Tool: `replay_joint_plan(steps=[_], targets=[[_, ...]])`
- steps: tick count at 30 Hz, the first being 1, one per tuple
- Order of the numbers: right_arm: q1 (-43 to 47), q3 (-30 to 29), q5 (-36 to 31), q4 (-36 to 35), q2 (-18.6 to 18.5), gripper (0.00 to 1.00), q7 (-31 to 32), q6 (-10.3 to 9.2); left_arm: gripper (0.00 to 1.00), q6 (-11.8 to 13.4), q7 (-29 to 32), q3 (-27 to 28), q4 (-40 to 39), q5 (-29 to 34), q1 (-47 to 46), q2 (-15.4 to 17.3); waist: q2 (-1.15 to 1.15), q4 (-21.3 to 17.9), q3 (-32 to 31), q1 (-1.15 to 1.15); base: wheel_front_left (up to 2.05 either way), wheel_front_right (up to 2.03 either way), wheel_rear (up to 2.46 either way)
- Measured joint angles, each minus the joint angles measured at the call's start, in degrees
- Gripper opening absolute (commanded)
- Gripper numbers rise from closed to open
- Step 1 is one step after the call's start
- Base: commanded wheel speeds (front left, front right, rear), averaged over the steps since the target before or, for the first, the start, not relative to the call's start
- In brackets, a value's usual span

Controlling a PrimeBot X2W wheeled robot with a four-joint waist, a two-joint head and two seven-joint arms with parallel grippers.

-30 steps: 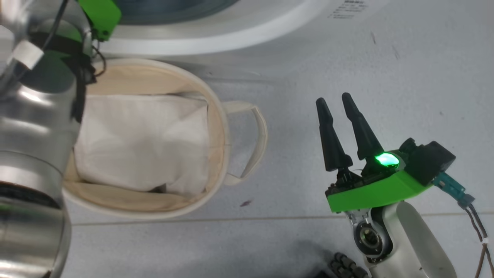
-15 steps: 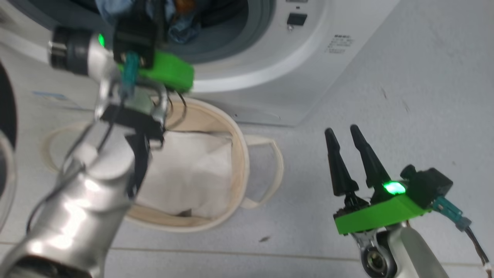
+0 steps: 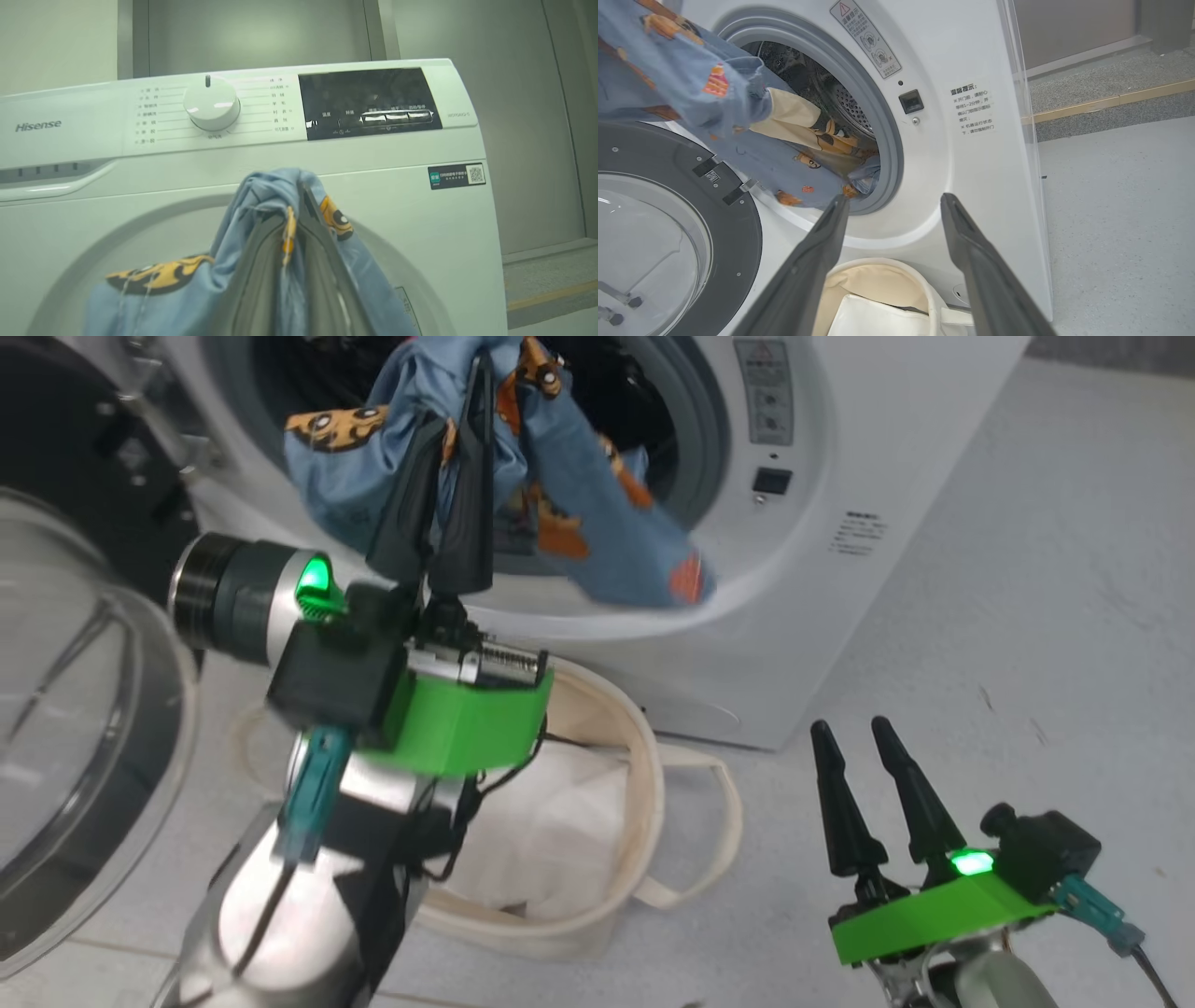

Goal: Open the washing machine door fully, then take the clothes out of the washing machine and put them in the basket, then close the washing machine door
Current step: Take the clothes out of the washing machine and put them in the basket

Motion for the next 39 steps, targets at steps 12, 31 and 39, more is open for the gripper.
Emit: replay_joint_plan(steps=[12, 31, 39], targets=[[1.36, -0.82, -0.83, 0.4, 0.01, 1.0, 0.0, 0.0, 0.0, 0.03, -0.07, 0.16, -13.79, 3.24, 4.79, -0.34, 0.0, 2.66, -2.56, 0.0, 0.0, 0.0, 0.0], [2.03, -1.56, -1.35, 0.51, 0.01, 1.0, 0.0, 0.0, 0.0, -1.43, -0.05, 1.43, 0.89, 1.57, 13.49, -0.19, 0.0, 2.38, -0.44, 0.0, 0.0, 0.0, 0.0], [1.37, -1.46, -1.85, 0.3, 0.01, 1.0, 0.0, 0.0, 0.0, -3.91, 0.0, 1.52, 14.68, -0.59, 13.54, -1.59, 0.0, 2.17, 2.58, 0.0, 0.0, 0.0, 0.0]])
